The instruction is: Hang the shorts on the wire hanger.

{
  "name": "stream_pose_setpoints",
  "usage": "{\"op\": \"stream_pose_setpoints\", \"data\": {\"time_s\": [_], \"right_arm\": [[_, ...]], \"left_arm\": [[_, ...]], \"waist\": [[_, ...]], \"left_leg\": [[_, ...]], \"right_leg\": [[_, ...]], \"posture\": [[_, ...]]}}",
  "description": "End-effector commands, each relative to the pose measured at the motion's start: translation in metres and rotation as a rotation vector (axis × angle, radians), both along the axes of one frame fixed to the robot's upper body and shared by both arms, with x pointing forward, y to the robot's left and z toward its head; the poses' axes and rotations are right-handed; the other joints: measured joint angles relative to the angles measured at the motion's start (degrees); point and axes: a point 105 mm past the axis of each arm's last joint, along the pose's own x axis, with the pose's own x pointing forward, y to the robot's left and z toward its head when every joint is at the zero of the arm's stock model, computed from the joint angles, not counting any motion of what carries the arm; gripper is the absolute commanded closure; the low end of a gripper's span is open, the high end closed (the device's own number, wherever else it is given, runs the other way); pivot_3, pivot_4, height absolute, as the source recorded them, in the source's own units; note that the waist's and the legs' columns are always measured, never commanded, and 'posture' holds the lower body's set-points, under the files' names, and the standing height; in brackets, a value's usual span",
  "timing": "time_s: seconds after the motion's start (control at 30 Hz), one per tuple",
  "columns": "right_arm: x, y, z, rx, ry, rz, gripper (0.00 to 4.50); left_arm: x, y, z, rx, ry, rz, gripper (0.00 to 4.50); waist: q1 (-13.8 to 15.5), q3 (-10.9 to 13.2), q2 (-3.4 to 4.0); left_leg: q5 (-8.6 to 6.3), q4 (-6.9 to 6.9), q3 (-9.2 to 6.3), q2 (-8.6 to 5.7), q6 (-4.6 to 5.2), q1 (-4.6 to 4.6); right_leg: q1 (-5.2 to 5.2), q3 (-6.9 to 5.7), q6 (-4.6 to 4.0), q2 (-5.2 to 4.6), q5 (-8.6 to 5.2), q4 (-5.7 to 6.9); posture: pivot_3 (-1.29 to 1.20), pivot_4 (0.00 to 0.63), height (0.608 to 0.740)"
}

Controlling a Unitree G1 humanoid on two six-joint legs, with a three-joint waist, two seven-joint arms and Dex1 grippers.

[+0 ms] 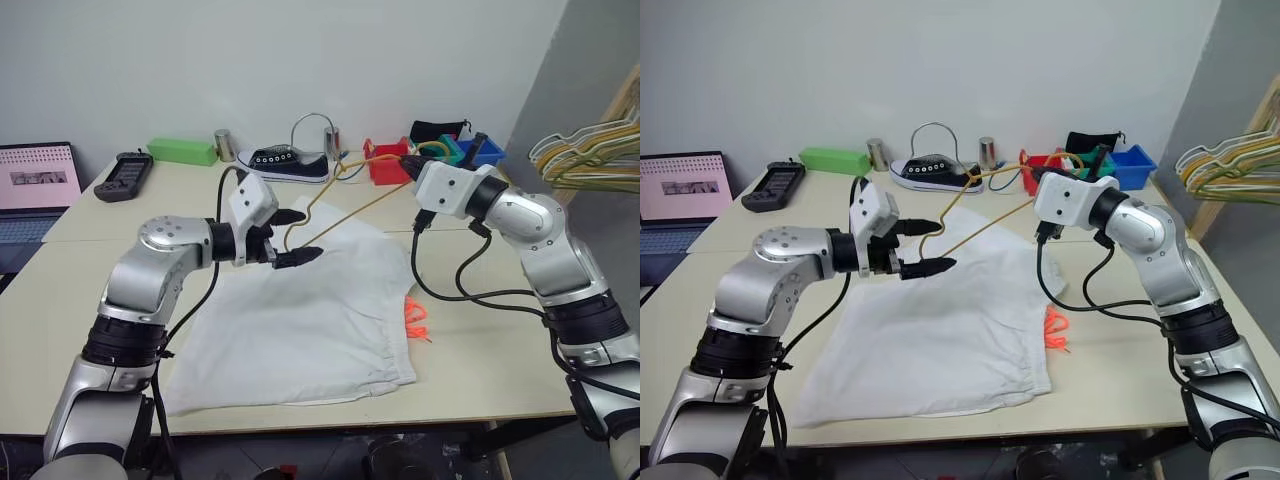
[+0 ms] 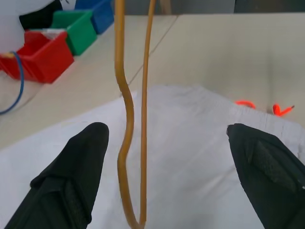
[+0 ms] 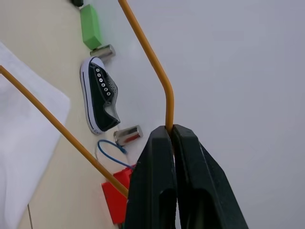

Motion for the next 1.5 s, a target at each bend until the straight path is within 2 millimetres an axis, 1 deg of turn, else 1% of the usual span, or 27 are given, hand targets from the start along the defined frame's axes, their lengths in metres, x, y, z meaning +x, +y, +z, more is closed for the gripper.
{"op": "stream_pose_setpoints", "data": {"time_s": [0.03, 0.2, 0.23, 0.27, 0.33, 0.43, 0.57, 0.6, 0.63, 0.67, 0.83, 0.87, 0.9, 1.17, 1.3, 1.37, 1.4, 1.5], "right_arm": [[-0.014, 0.011, 0.028, -0.008, -0.116, 0.06, 4.48], [-0.018, 0.014, 0.029, -0.003, -0.129, 0.076, 4.48], [-0.018, 0.014, 0.029, -0.001, -0.127, 0.076, 4.5], [-0.018, 0.015, 0.029, 0.001, -0.127, 0.076, 4.5], [-0.019, 0.016, 0.03, 0.004, -0.128, 0.076, 4.5], [-0.019, 0.015, 0.032, 0.008, -0.129, 0.07, 4.5], [-0.019, 0.014, 0.032, 0.008, -0.126, 0.062, 4.5], [-0.019, 0.014, 0.032, 0.009, -0.126, 0.061, 4.5], [-0.019, 0.014, 0.032, 0.01, -0.126, 0.06, 4.5], [-0.02, 0.014, 0.032, 0.01, -0.125, 0.06, 4.5], [-0.02, 0.015, 0.031, 0.005, -0.121, 0.059, 4.5], [-0.02, 0.015, 0.03, 0.003, -0.117, 0.058, 4.5], [-0.02, 0.015, 0.03, 0.001, -0.114, 0.058, 4.5], [-0.018, 0.015, 0.027, -0.003, -0.091, 0.052, 4.5], [-0.016, 0.015, 0.017, -0.038, -0.05, 0.055, 4.5], [-0.014, 0.013, 0.009, -0.067, -0.004, 0.045, 4.02], [-0.012, 0.009, 0.003, -0.084, 0.036, 0.034, 3.92], [-0.01, 0.0, -0.009, -0.132, 0.105, 0.014, 3.1]], "left_arm": [[0.004, 0.004, 0.011, 0.0, -0.066, 0.021, 0.28], [0.002, 0.0, 0.002, -0.005, -0.043, 0.006, 0.28], [0.003, 0.0, 0.002, -0.01, -0.042, 0.009, 0.64], [0.003, -0.001, 0.001, -0.012, -0.039, 0.007, 0.66], [0.003, -0.002, -0.002, -0.009, -0.035, 0.005, 1.1], [0.004, -0.002, -0.003, -0.004, -0.034, 0.006, 1.61], [0.006, -0.001, -0.005, 0.004, -0.034, 0.011, 2.49], [0.007, 0.0, -0.006, 0.012, -0.034, 0.013, 2.61], [0.007, 0.0, -0.007, 0.018, -0.034, 0.014, 2.91], [0.008, 0.001, -0.008, 0.026, -0.037, 0.015, 3.04], [0.011, 0.001, -0.007, 0.031, -0.048, 0.019, 4.2], [0.011, 0.001, -0.007, 0.032, -0.052, 0.02, 4.37], [0.012, 0.001, -0.007, 0.034, -0.056, 0.021, 4.45], [0.015, 0.003, -0.002, 0.058, -0.092, 0.034, 4.45], [0.021, 0.008, 0.003, 0.109, -0.149, 0.066, 4.45], [0.024, 0.013, 0.004, 0.147, -0.177, 0.084, 4.5], [0.025, 0.016, 0.004, 0.167, -0.189, 0.093, 4.5], [0.027, 0.023, 0.002, 0.203, -0.203, 0.108, 4.5]], "waist": [[0.02, -0.01, 0.0], [-0.04, -0.02, 0.0], [-0.05, -0.02, 0.01], [-0.05, -0.02, 0.0], [-0.07, -0.02, 0.0], [-0.09, -0.02, 0.0], [-0.12, -0.04, 0.01], [-0.12, -0.04, 0.01], [-0.13, -0.04, 0.01], [-0.14, -0.04, 0.01], [-0.23, -0.04, 0.01], [-0.23, -0.04, 0.01], [-0.22, -0.04, 0.01], [-0.24, -0.04, 0.01], [-0.25, -0.04, 0.01], [-0.24, -0.04, 0.01], [-0.24, -0.04, 0.01], [-0.23, -0.05, 0.01]], "left_leg": [[0.01, 0.01, -0.01, -0.01, 0.0, 0.01], [0.04, 0.01, -0.01, -0.01, 0.03, 0.08], [0.04, 0.01, -0.01, -0.01, 0.04, 0.09], [0.05, 0.01, -0.01, -0.01, 0.04, 0.09], [0.05, 0.02, -0.02, -0.01, 0.04, 0.09], [0.05, 0.02, -0.02, -0.01, 0.04, 0.09], [0.06, 0.02, -0.02, -0.01, 0.04, 0.08], [0.06, 0.02, -0.02, -0.01, 0.04, 0.09], [0.06, 0.02, -0.02, -0.01, 0.04, 0.08], [0.06, 0.02, -0.02, -0.01, 0.04, 0.09], [0.06, 0.02, -0.02, -0.01, 0.04, 0.09], [0.06, 0.02, -0.02, -0.01, 0.04, 0.09], [0.06, 0.02, -0.02, -0.01, 0.04, 0.08], [0.06, 0.03, -0.02, -0.01, 0.04, 0.09], [0.06, 0.03, -0.03, -0.01, 0.04, 0.09], [0.06, 0.03, -0.03, -0.01, 0.04, 0.09], [0.06, 0.03, -0.03, -0.02, 0.04, 0.09], [0.06, 0.03, -0.02, -0.02, 0.04, 0.09]], "right_leg": [[0.0, 0.0, 0.01, 0.0, -0.01, 0.04], [0.0, -0.01, 0.03, 0.0, -0.02, 0.17], [0.0, 0.0, 0.03, 0.0, -0.02, 0.18], [0.0, 0.0, 0.03, 0.0, -0.02, 0.18], [0.0, -0.01, 0.02, 0.0, -0.02, 0.19], [-0.01, -0.01, 0.02, 0.0, -0.01, 0.2], [-0.01, -0.01, 0.01, 0.0, -0.01, 0.2], [-0.01, -0.01, 0.01, 0.0, -0.01, 0.2], [-0.01, -0.01, 0.01, 0.0, -0.01, 0.2], [-0.01, -0.01, 0.0, 0.0, 0.0, 0.2], [-0.01, -0.01, 0.01, 0.0, -0.01, 0.21], [-0.01, -0.01, 0.01, 0.0, 0.0, 0.21], [-0.01, -0.01, 0.01, 0.0, -0.01, 0.21], [-0.01, -0.01, 0.01, 0.0, 0.0, 0.21], [-0.01, -0.01, 0.0, 0.0, 0.0, 0.21], [-0.01, -0.02, 0.0, 0.0, 0.0, 0.21], [-0.01, -0.02, 0.0, 0.0, 0.0, 0.21], [-0.01, -0.02, 0.0, 0.0, 0.0, 0.21]], "posture": [[-0.22, 0.0, 0.74], [-0.22, 0.0, 0.74], [-0.22, 0.0, 0.74], [-0.23, 0.0, 0.74], [-0.23, 0.0, 0.74], [-0.24, 0.0, 0.74], [-0.24, 0.0, 0.74], [-0.24, 0.0, 0.74], [-0.24, 0.0, 0.74], [-0.24, 0.0, 0.74], [-0.25, 0.0, 0.74], [-0.25, 0.0, 0.74], [-0.25, 0.0, 0.74], [-0.25, 0.0, 0.74], [-0.25, 0.0, 0.74], [-0.25, 0.0, 0.74], [-0.25, 0.0, 0.74], [-0.24, 0.002, 0.74]]}}
